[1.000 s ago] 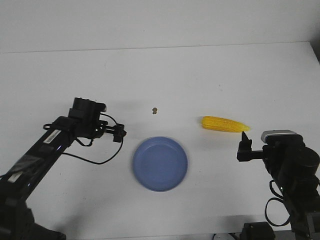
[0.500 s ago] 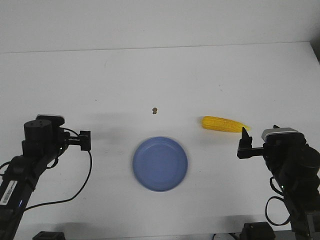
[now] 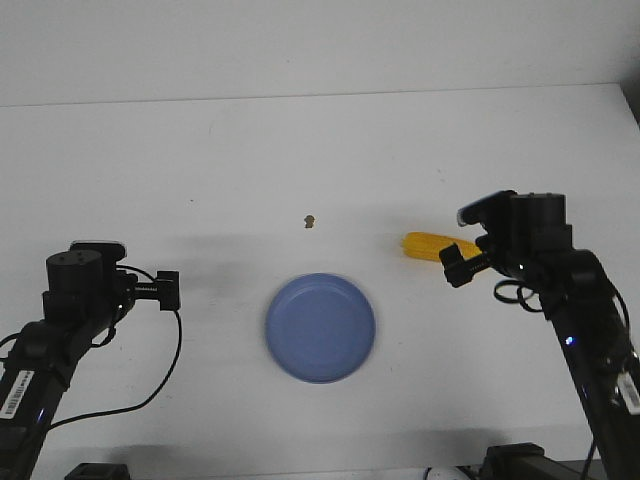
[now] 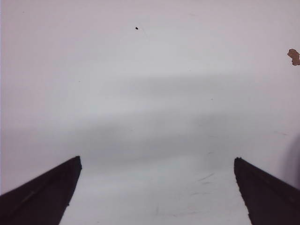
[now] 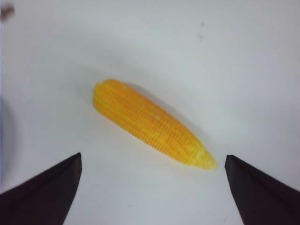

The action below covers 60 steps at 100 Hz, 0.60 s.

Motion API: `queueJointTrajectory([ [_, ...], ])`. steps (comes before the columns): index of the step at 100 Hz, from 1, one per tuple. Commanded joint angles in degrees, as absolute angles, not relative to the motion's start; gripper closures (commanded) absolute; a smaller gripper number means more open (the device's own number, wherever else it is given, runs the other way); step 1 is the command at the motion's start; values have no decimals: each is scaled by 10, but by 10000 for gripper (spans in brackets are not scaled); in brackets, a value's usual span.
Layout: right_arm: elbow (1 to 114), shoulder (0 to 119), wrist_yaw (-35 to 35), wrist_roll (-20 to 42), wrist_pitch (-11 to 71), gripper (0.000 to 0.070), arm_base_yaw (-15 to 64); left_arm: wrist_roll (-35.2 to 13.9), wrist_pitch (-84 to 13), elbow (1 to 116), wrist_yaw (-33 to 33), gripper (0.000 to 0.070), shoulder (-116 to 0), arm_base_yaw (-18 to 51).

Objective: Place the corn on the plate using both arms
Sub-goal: 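Lower the right gripper over the yellow corn and close on it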

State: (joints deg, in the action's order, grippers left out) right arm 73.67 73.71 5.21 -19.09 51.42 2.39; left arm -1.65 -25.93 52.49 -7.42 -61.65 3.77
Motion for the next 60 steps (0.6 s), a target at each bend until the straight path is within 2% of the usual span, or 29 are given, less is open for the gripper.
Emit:
queueJointTrajectory([
  [1,776,792,31,-272,526,58,34,-24,-256,531,-76,0,-621,38],
  [14,824,866,0,-355,533,57,35,-30,-256,531,-82,0,-621,38],
  [60,845,955,82,-390,564,57,35,-33,-256,531,-95,0,-621,38],
])
